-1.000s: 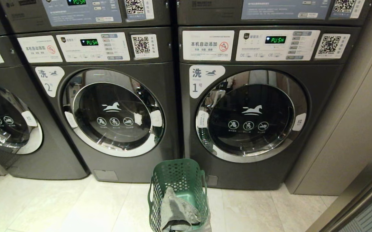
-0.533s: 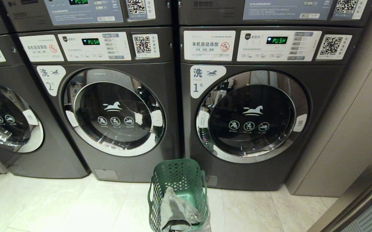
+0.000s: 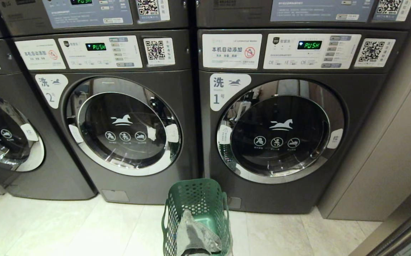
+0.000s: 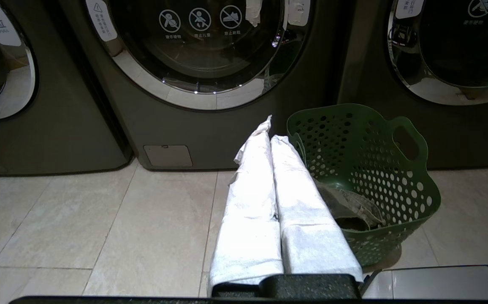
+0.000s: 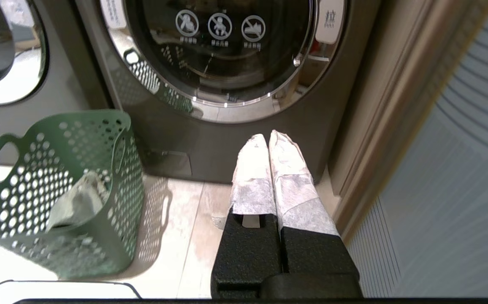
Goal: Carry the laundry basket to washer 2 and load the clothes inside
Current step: Open the lid of the washing machine
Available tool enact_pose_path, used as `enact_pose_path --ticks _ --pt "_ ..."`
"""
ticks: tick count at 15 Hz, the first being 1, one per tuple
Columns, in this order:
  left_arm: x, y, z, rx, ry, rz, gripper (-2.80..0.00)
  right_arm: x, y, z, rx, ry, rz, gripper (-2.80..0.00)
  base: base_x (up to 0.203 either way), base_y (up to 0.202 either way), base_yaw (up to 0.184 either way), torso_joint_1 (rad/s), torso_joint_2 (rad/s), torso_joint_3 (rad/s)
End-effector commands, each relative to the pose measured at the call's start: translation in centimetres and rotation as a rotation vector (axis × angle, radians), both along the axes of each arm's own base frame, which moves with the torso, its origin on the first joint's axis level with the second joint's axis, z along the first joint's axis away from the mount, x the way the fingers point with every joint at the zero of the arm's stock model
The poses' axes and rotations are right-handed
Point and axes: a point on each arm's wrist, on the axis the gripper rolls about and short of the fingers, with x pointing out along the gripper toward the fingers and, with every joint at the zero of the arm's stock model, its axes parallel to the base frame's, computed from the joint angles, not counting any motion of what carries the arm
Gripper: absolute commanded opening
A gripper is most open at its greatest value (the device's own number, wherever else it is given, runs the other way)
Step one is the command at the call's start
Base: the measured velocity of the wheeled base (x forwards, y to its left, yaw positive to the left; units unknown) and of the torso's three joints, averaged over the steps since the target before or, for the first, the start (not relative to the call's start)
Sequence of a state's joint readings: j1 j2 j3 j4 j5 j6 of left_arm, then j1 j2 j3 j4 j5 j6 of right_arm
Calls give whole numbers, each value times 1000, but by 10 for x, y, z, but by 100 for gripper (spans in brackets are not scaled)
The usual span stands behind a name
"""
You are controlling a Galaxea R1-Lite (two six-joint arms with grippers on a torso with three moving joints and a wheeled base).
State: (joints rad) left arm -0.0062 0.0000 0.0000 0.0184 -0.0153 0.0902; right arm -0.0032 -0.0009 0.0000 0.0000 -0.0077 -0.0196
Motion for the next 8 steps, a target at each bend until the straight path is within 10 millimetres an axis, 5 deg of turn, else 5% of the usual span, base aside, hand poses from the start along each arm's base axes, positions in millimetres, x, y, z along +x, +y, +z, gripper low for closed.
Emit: enact_pose_path --ticks 1,4,8 --pt "0 0 0 0 0 0 -280 0 0 0 0 1 0 -280 200 0 -1 -1 4 4" --pt "0 0 -1 -2 2 0 -280 0 0 0 6 1 -1 -280 174 0 1 2 1 4" --pt "0 0 -1 -3 2 0 -280 0 0 0 7 -1 0 -280 15 0 0 1 4 1"
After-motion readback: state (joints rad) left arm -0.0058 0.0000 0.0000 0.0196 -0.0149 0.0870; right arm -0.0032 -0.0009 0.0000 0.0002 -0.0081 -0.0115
